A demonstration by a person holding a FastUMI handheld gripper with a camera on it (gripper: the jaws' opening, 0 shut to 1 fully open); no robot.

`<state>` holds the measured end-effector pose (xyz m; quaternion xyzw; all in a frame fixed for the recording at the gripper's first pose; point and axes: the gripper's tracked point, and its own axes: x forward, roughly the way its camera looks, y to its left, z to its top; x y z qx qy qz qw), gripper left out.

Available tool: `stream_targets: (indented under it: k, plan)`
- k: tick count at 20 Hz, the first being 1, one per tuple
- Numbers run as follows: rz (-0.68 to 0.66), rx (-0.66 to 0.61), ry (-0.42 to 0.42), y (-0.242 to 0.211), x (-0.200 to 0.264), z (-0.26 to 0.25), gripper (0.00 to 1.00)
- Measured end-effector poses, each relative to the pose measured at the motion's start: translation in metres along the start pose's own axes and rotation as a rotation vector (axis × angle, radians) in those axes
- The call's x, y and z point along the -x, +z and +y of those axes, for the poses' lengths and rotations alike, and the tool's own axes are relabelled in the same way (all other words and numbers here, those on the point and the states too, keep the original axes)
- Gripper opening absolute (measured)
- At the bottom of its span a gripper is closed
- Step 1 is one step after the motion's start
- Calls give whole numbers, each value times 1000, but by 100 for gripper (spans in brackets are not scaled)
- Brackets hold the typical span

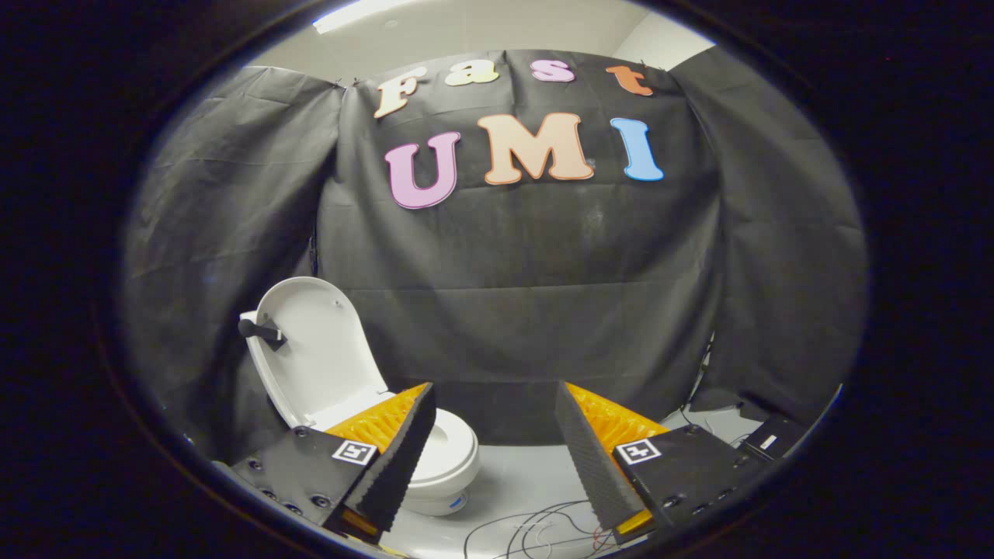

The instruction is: Open the toilet lid.

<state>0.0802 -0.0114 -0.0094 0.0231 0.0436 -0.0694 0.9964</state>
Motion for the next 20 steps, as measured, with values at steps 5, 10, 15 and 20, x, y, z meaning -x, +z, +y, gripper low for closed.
stream_targets:
  k: [5,10,15,20]
  plan:
    - [15,-53,13,-8,2,13,95]
    - [78,9,45,-23,-2,30,94]
    - [102,52,66,-30,1,17,94]
    - [78,62,40,-17,4,-2,94]
